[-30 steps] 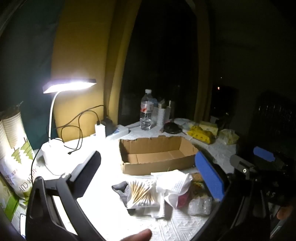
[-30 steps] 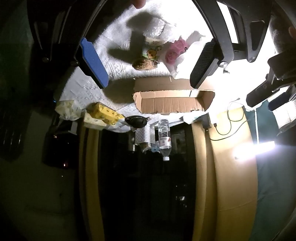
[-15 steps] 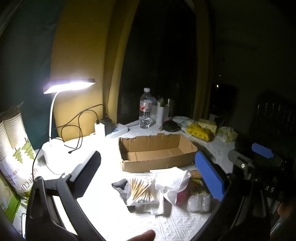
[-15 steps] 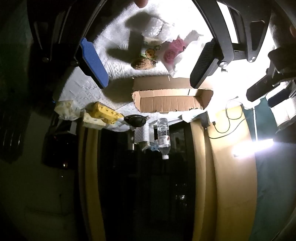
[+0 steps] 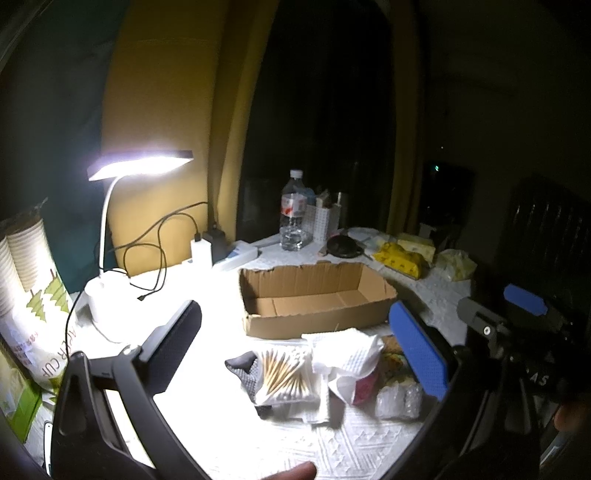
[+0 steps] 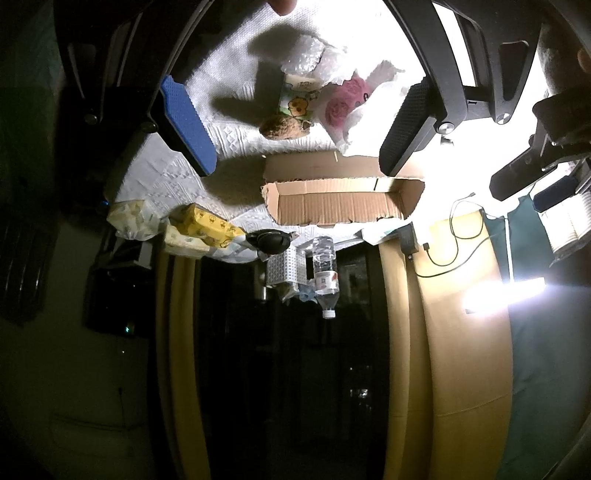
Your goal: Organize soft objects
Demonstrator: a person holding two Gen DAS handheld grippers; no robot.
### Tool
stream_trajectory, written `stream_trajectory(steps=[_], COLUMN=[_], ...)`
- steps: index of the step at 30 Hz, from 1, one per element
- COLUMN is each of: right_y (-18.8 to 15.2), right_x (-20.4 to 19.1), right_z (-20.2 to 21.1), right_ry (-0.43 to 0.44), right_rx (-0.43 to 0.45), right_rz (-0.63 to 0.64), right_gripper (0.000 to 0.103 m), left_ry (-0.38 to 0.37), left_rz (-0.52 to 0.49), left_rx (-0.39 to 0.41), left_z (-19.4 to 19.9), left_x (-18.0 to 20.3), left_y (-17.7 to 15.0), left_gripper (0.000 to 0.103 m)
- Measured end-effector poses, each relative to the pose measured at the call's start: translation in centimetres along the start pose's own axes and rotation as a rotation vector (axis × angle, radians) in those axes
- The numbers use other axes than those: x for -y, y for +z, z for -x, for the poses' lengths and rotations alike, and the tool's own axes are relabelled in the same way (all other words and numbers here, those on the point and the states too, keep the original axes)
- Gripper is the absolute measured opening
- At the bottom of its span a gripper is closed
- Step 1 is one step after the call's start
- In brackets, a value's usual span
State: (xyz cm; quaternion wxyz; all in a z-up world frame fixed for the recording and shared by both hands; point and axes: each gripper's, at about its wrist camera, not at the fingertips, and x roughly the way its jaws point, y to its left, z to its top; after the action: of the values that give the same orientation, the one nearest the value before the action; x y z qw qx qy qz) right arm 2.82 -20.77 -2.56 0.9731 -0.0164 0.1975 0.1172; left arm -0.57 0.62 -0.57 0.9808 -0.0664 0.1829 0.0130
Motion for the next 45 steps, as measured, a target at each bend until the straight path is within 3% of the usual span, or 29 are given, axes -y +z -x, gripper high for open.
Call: stream_trajectory(steps=[45], right_y=[-0.24], right_x=[0.21], right_z=[-0.29], right_ry=[0.011], right_rx=[-0.002], right_rz=[-0.01], right_gripper=[0.093], left_ry=[0.007], left_rz=[-0.012], left_rx=[-0.016], left_z=[0.22], left_x=[0.89], left_y=[-0.23], left_gripper=[0.103])
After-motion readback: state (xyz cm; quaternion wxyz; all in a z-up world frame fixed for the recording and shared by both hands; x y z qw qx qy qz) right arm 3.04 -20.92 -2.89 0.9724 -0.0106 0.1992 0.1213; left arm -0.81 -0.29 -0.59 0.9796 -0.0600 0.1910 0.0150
